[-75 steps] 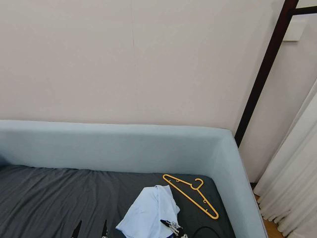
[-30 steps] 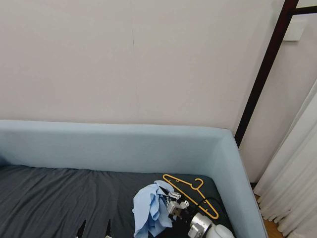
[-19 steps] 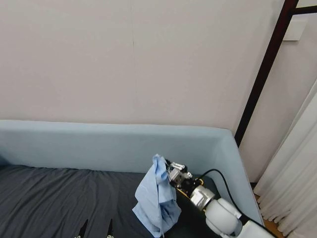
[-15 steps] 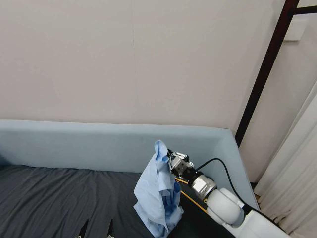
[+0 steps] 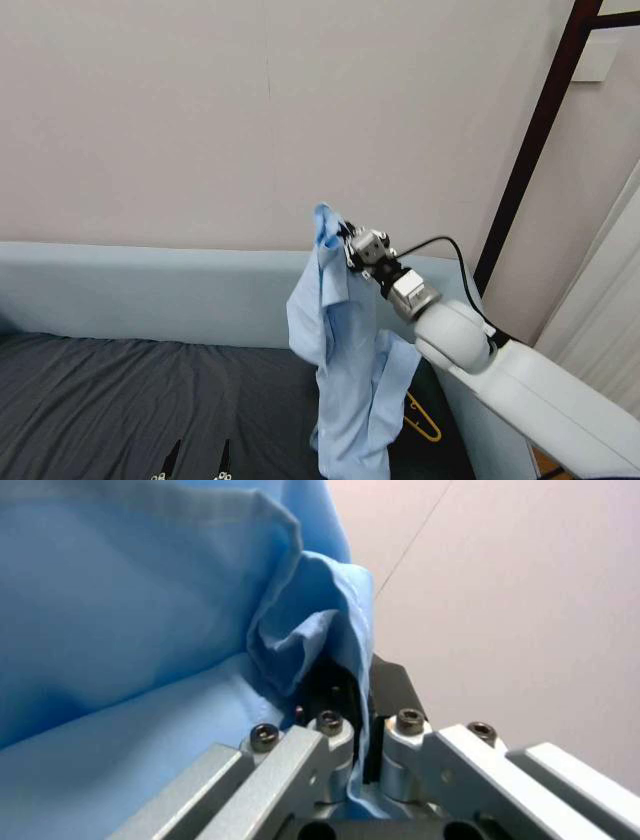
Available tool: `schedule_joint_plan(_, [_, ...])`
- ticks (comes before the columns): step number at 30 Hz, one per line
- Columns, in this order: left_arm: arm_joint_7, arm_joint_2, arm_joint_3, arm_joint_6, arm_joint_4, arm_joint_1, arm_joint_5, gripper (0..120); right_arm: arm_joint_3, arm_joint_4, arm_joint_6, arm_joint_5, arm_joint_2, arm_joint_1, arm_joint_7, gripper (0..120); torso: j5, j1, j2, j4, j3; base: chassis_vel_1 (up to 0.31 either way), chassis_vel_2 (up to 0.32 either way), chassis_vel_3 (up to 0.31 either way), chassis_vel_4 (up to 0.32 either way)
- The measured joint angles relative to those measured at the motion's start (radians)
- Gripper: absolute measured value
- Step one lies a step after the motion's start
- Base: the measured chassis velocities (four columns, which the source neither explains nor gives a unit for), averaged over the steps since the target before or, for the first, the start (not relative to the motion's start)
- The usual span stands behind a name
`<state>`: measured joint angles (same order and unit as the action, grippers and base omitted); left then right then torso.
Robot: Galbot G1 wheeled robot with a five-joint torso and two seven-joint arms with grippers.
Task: Pick up the clothes from the sofa and hang them on the clothes hanger.
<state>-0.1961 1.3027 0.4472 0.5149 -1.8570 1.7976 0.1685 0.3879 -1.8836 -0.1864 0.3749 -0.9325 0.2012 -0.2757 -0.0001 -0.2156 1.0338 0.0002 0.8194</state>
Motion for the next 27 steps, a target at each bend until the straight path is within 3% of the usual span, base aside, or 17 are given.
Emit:
schedule_joint_plan(4, [0.000, 0.001, 0.001, 0.006, 0.003, 0.001, 0.000, 94, 0.031, 0.026, -0.032, 0.042, -0.061, -0.083, -0.088, 0, 0.0002, 0.000, 0.000, 0.0003, 0.000, 0.000, 0.000, 0.000, 0.000])
schedule_joint_plan(7, [0.000, 0.002, 0.001, 0.006, 0.004, 0.000, 0.001, 94, 0.028, -0.002, -0.060, 0.089, -0.064, -0.099, -0.136, 0, 0.0000, 0.000, 0.000, 0.0007, 0.000, 0.000, 0.000, 0.000, 0.000])
schedule_joint_plan(9, [0.000, 0.002, -0.001, 0.006, 0.005, -0.002, 0.001, 94, 0.005, -0.059, -0.080, 0.123, -0.025, -0.073, -0.165, 0, 0.0000, 0.000, 0.000, 0.0008, 0.000, 0.000, 0.000, 0.000, 0.000])
schedule_joint_plan(11, [0.000, 0.001, -0.003, 0.006, 0.008, -0.004, 0.001, 94, -0.036, -0.133, -0.079, 0.106, 0.079, 0.030, -0.161, 0, 0.0003, 0.000, 0.000, 0.0001, 0.000, 0.000, 0.000, 0.000, 0.000])
schedule_joint_plan(12, [0.000, 0.001, -0.003, 0.006, 0.008, -0.004, 0.001, 94, -0.036, -0.133, -0.079, 0.106, 0.079, 0.030, -0.161, 0, 0.0003, 0.000, 0.000, 0.0001, 0.000, 0.000, 0.000, 0.000, 0.000])
schedule_joint_plan(14, [0.000, 0.001, -0.007, 0.006, 0.014, -0.008, 0.000, 94, -0.082, -0.156, -0.043, 0.040, 0.163, 0.182, -0.130, 0, 0.0008, 0.000, 0.000, -0.0010, 0.000, 0.000, 0.000, 0.000, 0.000])
schedule_joint_plan(16, [0.001, 0.003, -0.013, 0.007, 0.018, -0.011, -0.004, 94, -0.157, -0.116, 0.037, -0.073, 0.193, 0.425, -0.090, 0, 0.0006, 0.000, 0.000, -0.0008, 0.000, 0.000, 0.000, 0.000, 0.000])
schedule_joint_plan(17, [0.001, 0.003, -0.013, 0.007, 0.018, -0.011, -0.004, 94, -0.157, -0.116, 0.037, -0.073, 0.193, 0.425, -0.090, 0, 0.0006, 0.000, 0.000, -0.0008, 0.000, 0.000, 0.000, 0.000, 0.000])
schedule_joint_plan(19, [0.002, 0.007, -0.016, 0.006, 0.016, -0.012, -0.007, 94, -0.221, -0.049, 0.117, -0.181, 0.170, 0.690, -0.053, 0, 0.0017, 0.000, 0.000, -0.0005, 0.000, 0.000, 0.000, 0.000, 0.000])
schedule_joint_plan(21, [0.004, 0.008, -0.016, 0.005, 0.009, -0.009, -0.008, 94, -0.261, -0.006, 0.179, -0.270, 0.138, 0.853, -0.023, 0, 0.0008, 0.000, 0.000, -0.0005, 0.000, 0.000, 0.000, 0.000, 0.000])
schedule_joint_plan(27, [0.004, 0.004, -0.012, 0.004, 0.013, -0.006, -0.006, 94, -0.290, 0.006, 0.251, -0.406, 0.103, 1.095, 0.001, 0, 0.0004, 0.000, 0.000, -0.0001, 0.000, 0.000, 0.000, 0.000, 0.000])
